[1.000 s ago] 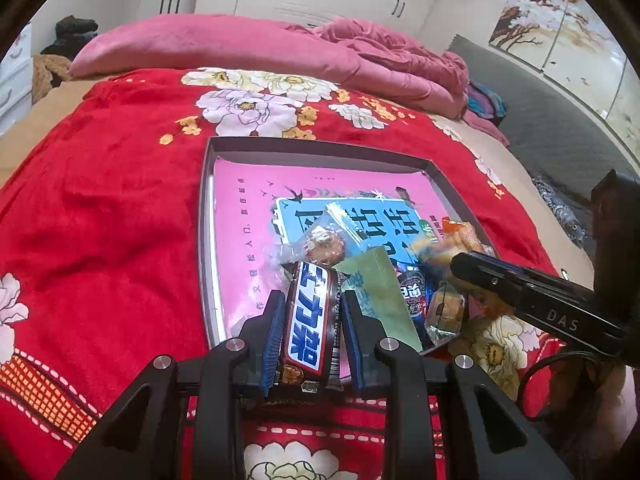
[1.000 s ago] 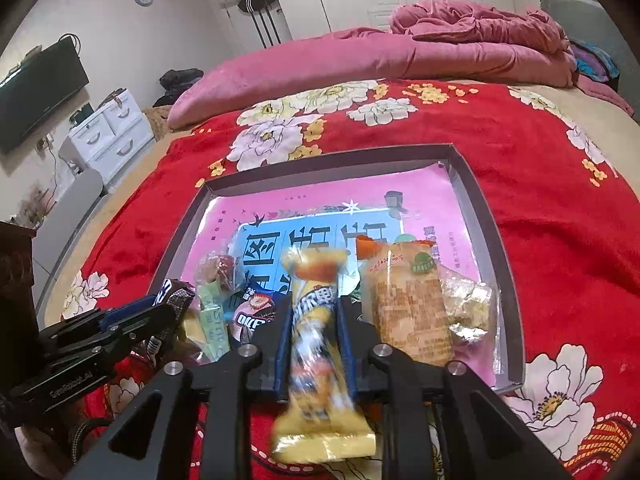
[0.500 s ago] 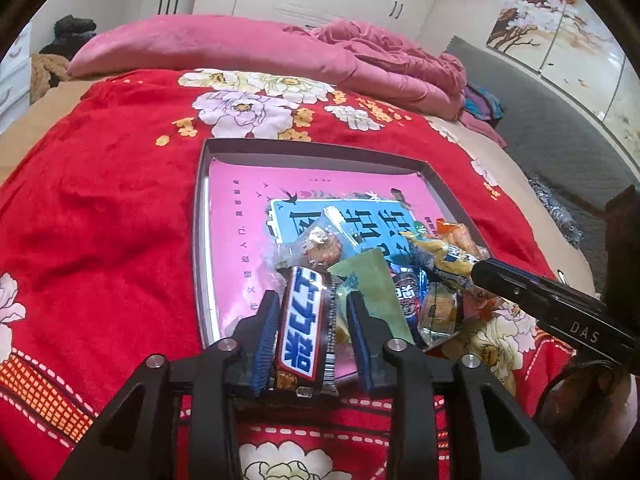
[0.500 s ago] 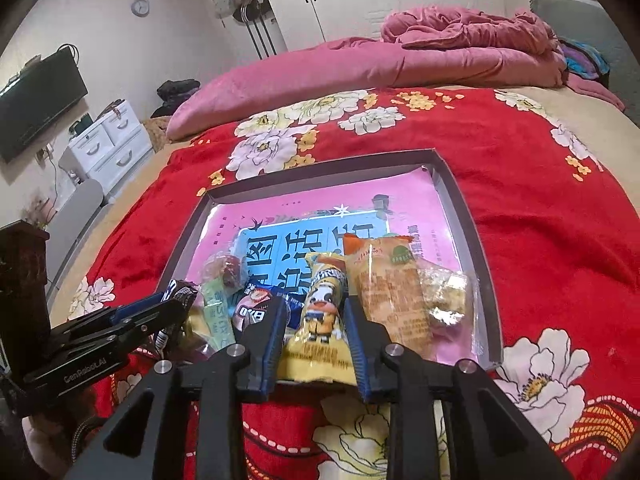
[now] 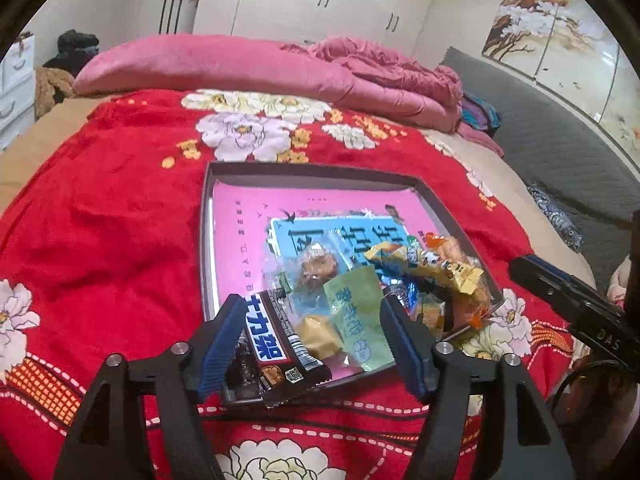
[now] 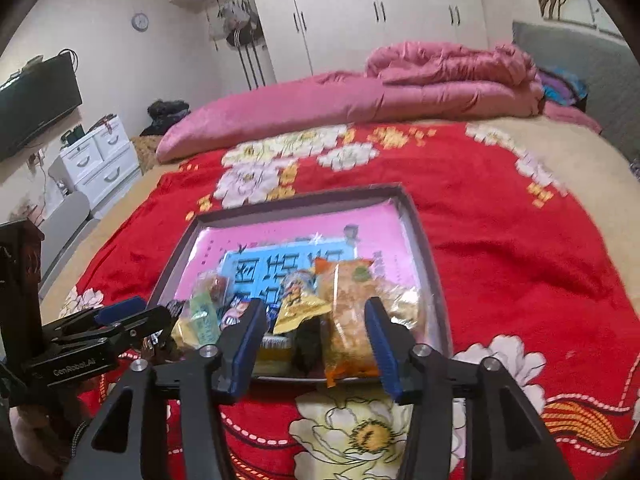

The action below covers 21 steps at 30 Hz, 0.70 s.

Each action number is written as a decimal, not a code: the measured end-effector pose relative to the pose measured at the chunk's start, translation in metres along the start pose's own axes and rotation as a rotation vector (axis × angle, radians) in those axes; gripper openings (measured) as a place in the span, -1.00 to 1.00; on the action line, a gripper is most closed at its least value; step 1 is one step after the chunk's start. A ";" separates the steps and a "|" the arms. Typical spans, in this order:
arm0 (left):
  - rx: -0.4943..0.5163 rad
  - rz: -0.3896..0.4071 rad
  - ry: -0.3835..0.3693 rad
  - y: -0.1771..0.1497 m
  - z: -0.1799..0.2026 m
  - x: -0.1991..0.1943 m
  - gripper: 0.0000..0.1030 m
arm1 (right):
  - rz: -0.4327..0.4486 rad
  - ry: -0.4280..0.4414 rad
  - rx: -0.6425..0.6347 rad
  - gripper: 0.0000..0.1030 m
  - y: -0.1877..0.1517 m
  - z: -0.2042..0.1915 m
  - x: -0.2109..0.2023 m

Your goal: Organize snacks

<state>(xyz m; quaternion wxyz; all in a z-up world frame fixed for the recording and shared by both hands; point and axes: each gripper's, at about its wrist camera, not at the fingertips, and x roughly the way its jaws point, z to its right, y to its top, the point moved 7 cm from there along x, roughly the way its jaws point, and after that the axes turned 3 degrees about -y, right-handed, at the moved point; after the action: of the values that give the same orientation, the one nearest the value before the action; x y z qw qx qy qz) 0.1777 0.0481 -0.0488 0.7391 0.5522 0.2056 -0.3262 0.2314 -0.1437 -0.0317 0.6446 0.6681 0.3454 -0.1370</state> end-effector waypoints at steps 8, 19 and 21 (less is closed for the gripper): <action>-0.028 0.014 0.014 -0.012 0.012 -0.028 0.49 | 0.116 -0.063 -0.058 0.49 0.006 -0.003 -0.043; -0.016 -0.081 0.060 -0.070 0.050 -0.051 0.50 | -0.022 -0.096 -0.045 0.74 -0.054 0.006 -0.057; -0.022 -0.090 0.075 -0.075 0.048 -0.052 0.50 | -0.034 -0.104 -0.051 0.74 -0.066 0.008 -0.062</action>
<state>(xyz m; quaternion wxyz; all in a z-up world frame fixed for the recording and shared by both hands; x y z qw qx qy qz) 0.0852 0.0027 -0.0504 0.7216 0.5460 0.2614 -0.3360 0.1467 -0.1739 -0.0444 0.6762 0.6374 0.3259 -0.1736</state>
